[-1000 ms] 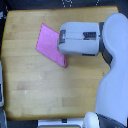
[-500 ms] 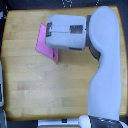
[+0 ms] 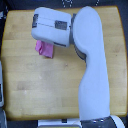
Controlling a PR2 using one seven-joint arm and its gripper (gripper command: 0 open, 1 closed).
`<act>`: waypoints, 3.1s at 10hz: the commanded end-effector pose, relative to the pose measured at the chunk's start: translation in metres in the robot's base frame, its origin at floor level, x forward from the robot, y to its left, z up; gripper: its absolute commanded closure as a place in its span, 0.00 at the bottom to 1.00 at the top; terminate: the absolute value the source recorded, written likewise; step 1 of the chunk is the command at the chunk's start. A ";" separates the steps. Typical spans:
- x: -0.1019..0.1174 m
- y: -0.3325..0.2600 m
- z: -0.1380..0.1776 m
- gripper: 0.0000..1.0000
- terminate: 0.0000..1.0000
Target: Folding a cloth
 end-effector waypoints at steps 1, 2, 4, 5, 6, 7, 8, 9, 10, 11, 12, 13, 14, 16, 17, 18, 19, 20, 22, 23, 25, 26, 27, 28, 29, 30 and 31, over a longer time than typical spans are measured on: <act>0.026 0.069 -0.015 1.00 0.00; 0.025 0.076 -0.017 1.00 0.00; 0.024 0.084 -0.025 1.00 0.00; 0.034 0.087 -0.033 1.00 0.00; 0.037 0.088 -0.037 1.00 0.00; 0.039 0.087 -0.041 1.00 0.00; 0.040 0.088 -0.042 1.00 0.00; 0.036 0.082 -0.040 1.00 0.00; 0.036 0.080 -0.041 1.00 0.00; 0.031 0.074 -0.039 0.00 0.00; 0.033 0.071 -0.039 0.00 0.00; 0.034 0.070 -0.040 0.00 0.00; 0.038 0.069 -0.040 0.00 0.00; 0.043 0.064 -0.042 0.00 0.00; 0.043 0.059 -0.042 0.00 0.00; 0.044 0.054 -0.042 0.00 0.00; 0.044 0.053 -0.042 0.00 0.00; 0.044 0.053 -0.043 0.00 0.00; 0.044 0.051 -0.044 0.00 0.00; 0.042 0.049 -0.045 0.00 0.00; 0.040 0.046 -0.045 0.00 0.00; 0.040 0.044 -0.044 0.00 0.00; 0.039 0.042 -0.043 0.00 0.00; 0.041 0.040 -0.037 0.00 0.00; 0.042 0.038 -0.034 0.00 0.00; 0.049 0.036 -0.028 0.00 0.00; 0.073 0.039 -0.012 0.00 0.00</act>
